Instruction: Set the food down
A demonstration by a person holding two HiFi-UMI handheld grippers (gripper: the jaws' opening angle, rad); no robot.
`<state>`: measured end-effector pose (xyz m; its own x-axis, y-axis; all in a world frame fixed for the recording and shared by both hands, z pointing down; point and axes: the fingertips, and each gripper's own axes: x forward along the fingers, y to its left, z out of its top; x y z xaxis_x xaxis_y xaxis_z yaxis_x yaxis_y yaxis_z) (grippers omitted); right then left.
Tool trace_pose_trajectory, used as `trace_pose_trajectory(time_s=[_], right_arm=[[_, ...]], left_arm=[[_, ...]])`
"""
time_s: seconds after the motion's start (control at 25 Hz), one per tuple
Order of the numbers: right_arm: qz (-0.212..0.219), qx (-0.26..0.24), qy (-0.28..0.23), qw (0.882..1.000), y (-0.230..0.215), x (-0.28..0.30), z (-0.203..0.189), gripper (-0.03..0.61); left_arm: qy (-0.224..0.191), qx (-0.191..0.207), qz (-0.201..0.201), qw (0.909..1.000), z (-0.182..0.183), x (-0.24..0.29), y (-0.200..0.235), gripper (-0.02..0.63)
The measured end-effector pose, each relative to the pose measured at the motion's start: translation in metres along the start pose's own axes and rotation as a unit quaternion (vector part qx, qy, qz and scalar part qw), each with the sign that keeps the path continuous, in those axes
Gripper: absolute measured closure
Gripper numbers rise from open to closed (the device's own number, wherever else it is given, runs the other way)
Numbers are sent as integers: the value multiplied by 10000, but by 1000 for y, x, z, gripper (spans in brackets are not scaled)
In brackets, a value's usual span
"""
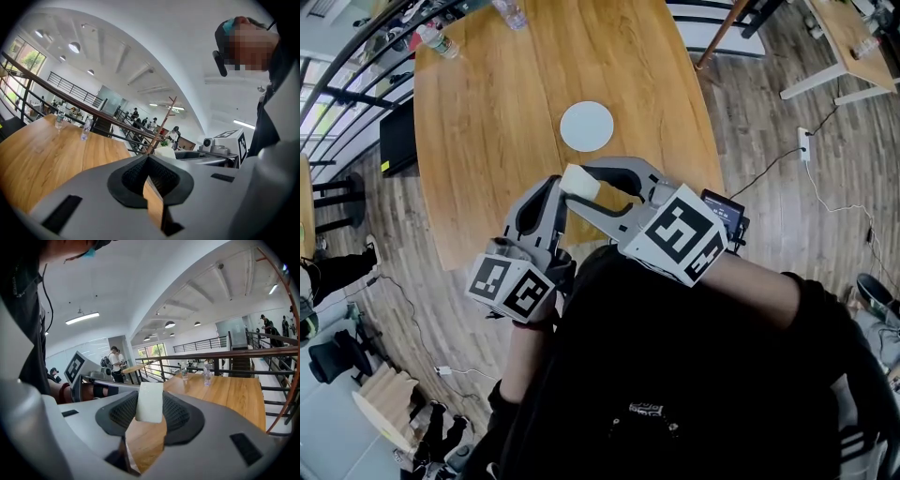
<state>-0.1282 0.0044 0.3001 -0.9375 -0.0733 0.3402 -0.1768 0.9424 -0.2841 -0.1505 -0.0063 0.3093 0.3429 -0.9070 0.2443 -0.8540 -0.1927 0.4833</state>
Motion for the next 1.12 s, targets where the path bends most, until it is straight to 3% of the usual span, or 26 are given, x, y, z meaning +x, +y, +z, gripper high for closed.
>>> trace_pose_trajectory(time_s=[0.32,0.6,0.84,1.12], right_arm=[[0,442,1,9990,-59,-17,-11,400],[299,685,-60,9972,-77,-14,-16,400],[301,746,-156,9966,-77,-7,-12,400],[-94,738,-228,9970,-81,5,-4,400]], left_arm=[[279,-259,285,9989,-7,56,-4,615],[646,-128,589,9961,-10,73,2,615],[808,25,517,9954,-5,73,8,615],[774,-41,48,9970,5,76,19,615]])
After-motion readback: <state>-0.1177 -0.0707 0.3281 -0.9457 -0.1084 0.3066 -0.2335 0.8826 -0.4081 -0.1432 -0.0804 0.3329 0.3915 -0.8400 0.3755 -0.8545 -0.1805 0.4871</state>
